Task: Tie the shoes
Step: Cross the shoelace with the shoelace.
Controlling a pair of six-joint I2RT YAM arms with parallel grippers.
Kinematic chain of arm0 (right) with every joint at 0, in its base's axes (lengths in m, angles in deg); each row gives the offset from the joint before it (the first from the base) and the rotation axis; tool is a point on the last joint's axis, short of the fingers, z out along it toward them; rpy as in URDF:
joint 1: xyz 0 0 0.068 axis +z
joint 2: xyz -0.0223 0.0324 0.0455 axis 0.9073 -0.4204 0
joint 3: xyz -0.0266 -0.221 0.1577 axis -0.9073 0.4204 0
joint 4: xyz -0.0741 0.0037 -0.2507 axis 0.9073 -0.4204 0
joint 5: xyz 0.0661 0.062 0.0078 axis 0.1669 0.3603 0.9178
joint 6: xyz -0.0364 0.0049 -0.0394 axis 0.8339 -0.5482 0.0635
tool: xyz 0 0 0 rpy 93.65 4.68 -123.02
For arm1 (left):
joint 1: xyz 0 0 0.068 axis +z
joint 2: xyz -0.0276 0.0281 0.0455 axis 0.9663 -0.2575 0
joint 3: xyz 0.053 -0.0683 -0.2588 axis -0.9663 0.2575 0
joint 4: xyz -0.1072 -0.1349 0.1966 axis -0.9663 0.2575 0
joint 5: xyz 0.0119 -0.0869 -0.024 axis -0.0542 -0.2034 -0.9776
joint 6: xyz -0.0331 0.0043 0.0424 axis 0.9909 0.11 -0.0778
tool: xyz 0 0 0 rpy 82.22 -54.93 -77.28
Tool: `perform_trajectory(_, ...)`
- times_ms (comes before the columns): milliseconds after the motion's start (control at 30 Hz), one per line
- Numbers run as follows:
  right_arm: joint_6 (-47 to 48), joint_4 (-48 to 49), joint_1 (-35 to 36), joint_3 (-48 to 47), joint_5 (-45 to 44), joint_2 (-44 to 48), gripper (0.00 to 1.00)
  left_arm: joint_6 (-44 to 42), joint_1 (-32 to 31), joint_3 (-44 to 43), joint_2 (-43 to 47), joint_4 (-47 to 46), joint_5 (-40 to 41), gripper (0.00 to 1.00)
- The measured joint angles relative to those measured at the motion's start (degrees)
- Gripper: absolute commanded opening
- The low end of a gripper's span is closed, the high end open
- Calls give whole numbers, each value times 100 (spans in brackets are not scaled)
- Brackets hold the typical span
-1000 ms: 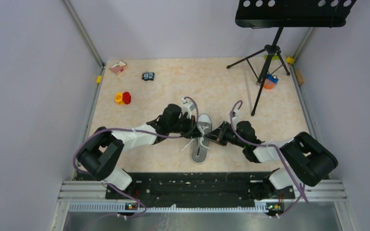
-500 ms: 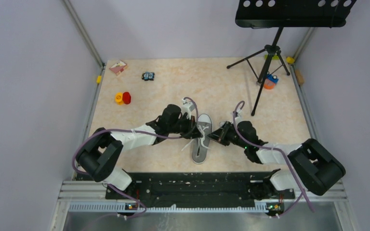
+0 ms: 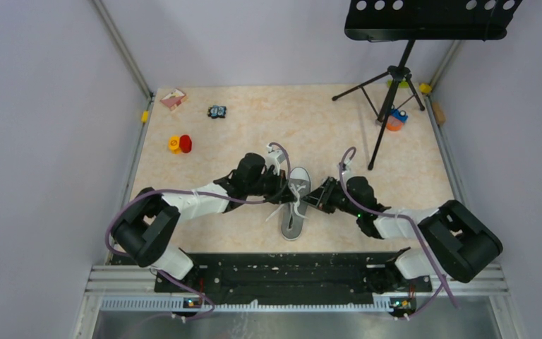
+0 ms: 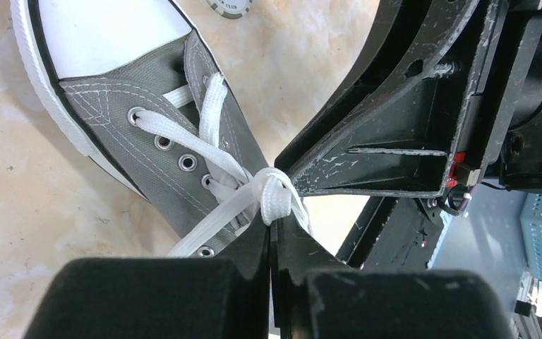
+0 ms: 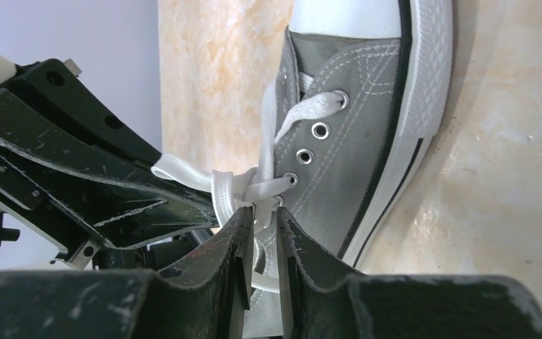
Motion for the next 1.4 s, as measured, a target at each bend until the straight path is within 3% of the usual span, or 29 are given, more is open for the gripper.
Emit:
perform_trajectory(567, 20, 175, -7, -131, 168, -188, 23, -4, 0, 0, 0, 15, -4, 0)
perform_trajectory(867, 17, 197, -37, -129, 234, -192, 30, -2, 2, 0, 0, 4, -22, 0)
perform_trajectory(1400, -92, 752, -42, -129, 525, -348, 27, -2, 0, 2, 0, 13, -20, 0)
